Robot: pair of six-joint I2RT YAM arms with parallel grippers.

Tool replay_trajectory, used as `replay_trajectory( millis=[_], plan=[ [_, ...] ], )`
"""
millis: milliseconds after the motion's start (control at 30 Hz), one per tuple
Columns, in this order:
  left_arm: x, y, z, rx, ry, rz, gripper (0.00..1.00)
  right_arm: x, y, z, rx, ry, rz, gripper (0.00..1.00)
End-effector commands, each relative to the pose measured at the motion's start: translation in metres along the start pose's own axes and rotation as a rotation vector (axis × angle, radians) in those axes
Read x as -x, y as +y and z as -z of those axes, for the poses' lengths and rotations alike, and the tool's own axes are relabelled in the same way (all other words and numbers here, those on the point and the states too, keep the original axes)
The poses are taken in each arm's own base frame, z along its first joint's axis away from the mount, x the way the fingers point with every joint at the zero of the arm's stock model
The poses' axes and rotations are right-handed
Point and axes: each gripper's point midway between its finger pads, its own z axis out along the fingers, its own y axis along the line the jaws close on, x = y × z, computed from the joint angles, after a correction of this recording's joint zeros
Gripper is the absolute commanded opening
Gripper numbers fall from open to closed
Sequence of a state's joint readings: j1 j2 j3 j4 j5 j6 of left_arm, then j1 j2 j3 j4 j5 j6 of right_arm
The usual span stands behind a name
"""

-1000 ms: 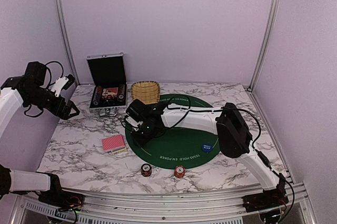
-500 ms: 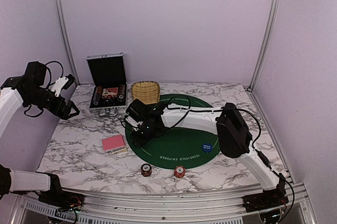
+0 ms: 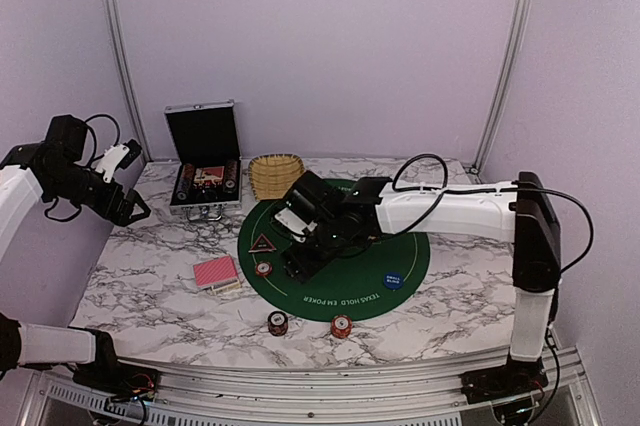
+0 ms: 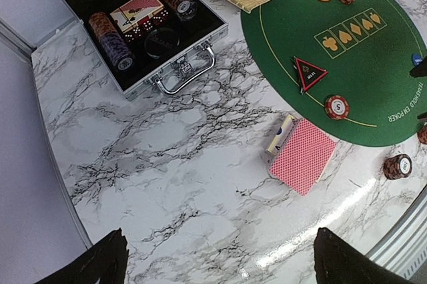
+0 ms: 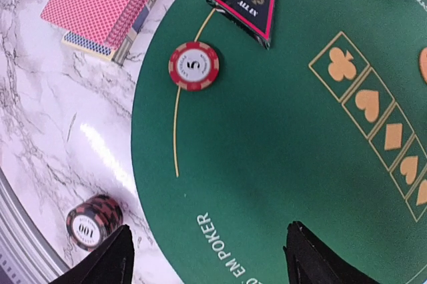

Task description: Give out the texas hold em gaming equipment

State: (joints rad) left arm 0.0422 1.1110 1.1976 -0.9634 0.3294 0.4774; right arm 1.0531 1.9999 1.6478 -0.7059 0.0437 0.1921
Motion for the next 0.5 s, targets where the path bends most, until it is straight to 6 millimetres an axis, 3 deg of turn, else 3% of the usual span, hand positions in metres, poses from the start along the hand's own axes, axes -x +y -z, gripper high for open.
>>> replay_trajectory(
  millis=[0, 200, 467],
  plan=[
    [-0.002, -0.003, 0.006, 0.005, 0.004, -0.007, 0.99, -0.037, 0.01, 0.015, 0.009, 0.036, 0.002, 0.79],
    [0.001, -0.004, 0.005, -0.014, -0.001, 0.009, 0.99, -0.081, 0.021, 0.029, 0.044, 0.11, 0.027, 0.86],
    [0.004, -0.004, 0.005, -0.02, -0.004, 0.018, 0.99, -0.107, 0.015, 0.027, 0.028, 0.166, 0.038, 0.88]
  ],
)
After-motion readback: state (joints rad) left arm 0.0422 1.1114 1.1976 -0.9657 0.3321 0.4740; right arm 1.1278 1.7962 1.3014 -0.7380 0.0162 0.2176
